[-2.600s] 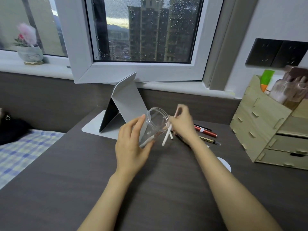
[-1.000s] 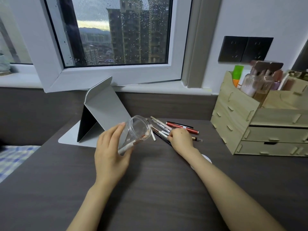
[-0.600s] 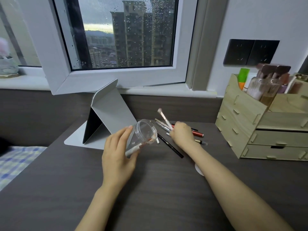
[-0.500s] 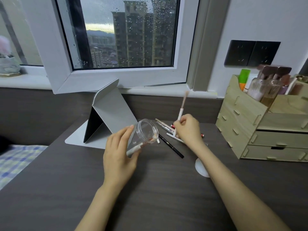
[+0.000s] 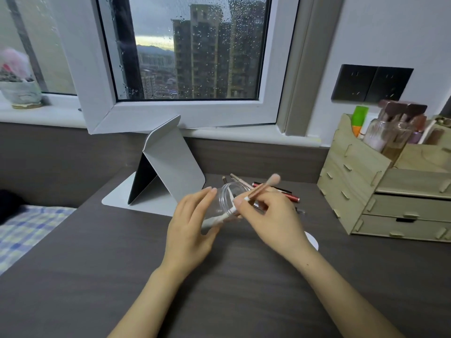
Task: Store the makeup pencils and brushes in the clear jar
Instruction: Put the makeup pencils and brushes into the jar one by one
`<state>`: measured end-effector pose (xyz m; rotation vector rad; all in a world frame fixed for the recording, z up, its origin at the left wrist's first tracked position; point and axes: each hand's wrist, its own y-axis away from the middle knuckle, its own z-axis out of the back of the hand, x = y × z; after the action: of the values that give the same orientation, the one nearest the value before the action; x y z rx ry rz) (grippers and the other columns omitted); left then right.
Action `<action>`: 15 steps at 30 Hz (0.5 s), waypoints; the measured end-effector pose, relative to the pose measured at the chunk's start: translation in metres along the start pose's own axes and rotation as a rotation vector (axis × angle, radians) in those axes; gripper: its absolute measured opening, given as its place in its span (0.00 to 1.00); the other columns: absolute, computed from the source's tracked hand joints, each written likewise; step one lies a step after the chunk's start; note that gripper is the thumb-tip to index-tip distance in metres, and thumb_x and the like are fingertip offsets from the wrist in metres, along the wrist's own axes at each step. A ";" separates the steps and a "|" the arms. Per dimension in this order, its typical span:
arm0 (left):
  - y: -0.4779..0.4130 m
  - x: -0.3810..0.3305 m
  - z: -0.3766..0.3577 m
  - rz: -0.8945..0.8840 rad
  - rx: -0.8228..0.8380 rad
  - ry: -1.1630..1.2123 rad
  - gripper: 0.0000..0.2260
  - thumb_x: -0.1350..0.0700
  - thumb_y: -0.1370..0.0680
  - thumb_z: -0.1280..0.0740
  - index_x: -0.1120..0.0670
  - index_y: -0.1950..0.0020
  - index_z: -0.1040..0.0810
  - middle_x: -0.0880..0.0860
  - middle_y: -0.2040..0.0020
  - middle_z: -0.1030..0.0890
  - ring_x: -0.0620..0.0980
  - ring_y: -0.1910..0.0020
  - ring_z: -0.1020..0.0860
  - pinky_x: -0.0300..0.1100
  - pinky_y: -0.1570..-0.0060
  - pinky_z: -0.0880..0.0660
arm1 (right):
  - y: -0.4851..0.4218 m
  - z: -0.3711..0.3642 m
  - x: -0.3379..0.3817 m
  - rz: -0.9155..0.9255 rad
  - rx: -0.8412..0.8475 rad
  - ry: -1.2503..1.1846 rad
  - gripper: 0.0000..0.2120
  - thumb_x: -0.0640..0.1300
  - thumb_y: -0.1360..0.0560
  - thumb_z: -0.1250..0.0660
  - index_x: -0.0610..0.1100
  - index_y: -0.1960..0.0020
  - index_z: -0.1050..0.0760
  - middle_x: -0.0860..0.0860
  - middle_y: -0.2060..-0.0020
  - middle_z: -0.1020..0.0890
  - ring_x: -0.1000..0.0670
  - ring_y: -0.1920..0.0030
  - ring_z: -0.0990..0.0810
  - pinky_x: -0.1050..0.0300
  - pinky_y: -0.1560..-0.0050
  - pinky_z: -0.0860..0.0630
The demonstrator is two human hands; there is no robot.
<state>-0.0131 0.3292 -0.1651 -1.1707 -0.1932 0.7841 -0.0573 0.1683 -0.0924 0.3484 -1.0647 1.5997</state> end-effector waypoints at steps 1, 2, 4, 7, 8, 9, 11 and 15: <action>0.000 0.000 0.000 -0.008 0.004 0.000 0.30 0.60 0.33 0.26 0.55 0.33 0.33 0.50 0.38 0.29 0.52 0.44 0.27 0.35 0.40 0.35 | 0.000 0.000 0.000 -0.038 0.031 -0.048 0.06 0.46 0.28 0.32 0.49 0.61 0.18 0.55 0.64 0.18 0.56 0.60 0.23 0.60 0.58 0.28; 0.000 0.000 0.000 -0.014 0.006 0.000 0.30 0.60 0.33 0.26 0.55 0.33 0.33 0.50 0.38 0.29 0.52 0.44 0.27 0.35 0.41 0.34 | 0.000 0.000 -0.001 -0.073 0.059 -0.118 0.04 0.45 0.28 0.31 0.49 0.61 0.18 0.54 0.64 0.18 0.55 0.60 0.22 0.59 0.58 0.26; 0.000 0.000 -0.001 -0.016 0.006 -0.002 0.31 0.60 0.33 0.25 0.55 0.33 0.33 0.50 0.38 0.29 0.53 0.44 0.27 0.36 0.42 0.34 | 0.000 0.000 -0.003 -0.114 0.068 -0.213 0.01 0.43 0.31 0.28 0.49 0.60 0.19 0.53 0.63 0.18 0.53 0.63 0.24 0.57 0.59 0.26; 0.000 0.002 0.000 -0.008 0.004 -0.007 0.32 0.61 0.34 0.24 0.55 0.33 0.32 0.50 0.38 0.28 0.53 0.44 0.27 0.35 0.41 0.34 | 0.001 0.000 -0.008 -0.096 0.032 -0.233 0.05 0.43 0.32 0.27 0.50 0.60 0.22 0.55 0.67 0.21 0.55 0.66 0.28 0.57 0.61 0.26; 0.000 0.002 0.000 -0.005 0.003 -0.009 0.32 0.62 0.34 0.24 0.55 0.33 0.32 0.50 0.38 0.28 0.53 0.45 0.27 0.35 0.41 0.35 | 0.001 0.000 -0.008 -0.078 0.038 -0.228 0.04 0.43 0.32 0.27 0.50 0.61 0.22 0.56 0.68 0.21 0.56 0.67 0.29 0.59 0.62 0.27; 0.000 0.003 0.000 -0.001 0.001 -0.011 0.32 0.62 0.34 0.24 0.55 0.33 0.32 0.50 0.39 0.28 0.53 0.45 0.27 0.34 0.41 0.35 | 0.002 0.001 -0.006 -0.056 0.048 -0.235 0.03 0.43 0.30 0.29 0.50 0.62 0.21 0.57 0.69 0.20 0.56 0.68 0.29 0.61 0.62 0.28; -0.001 0.004 0.001 0.014 -0.016 -0.019 0.31 0.62 0.34 0.25 0.55 0.33 0.32 0.50 0.39 0.28 0.53 0.44 0.27 0.33 0.39 0.37 | 0.000 0.003 -0.005 -0.044 -0.002 -0.323 0.09 0.42 0.26 0.32 0.48 0.65 0.20 0.58 0.70 0.18 0.56 0.67 0.25 0.62 0.61 0.28; -0.004 0.006 0.005 0.078 -0.085 -0.032 0.31 0.62 0.35 0.28 0.55 0.34 0.33 0.50 0.39 0.29 0.53 0.43 0.28 0.35 0.39 0.37 | -0.021 -0.001 -0.027 -0.208 -0.289 -0.447 0.13 0.41 0.24 0.36 0.40 0.65 0.20 0.48 0.70 0.18 0.55 0.64 0.24 0.62 0.62 0.30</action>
<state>-0.0091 0.3360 -0.1613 -1.2526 -0.2100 0.8699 -0.0294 0.1514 -0.1029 0.6166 -1.5253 1.1863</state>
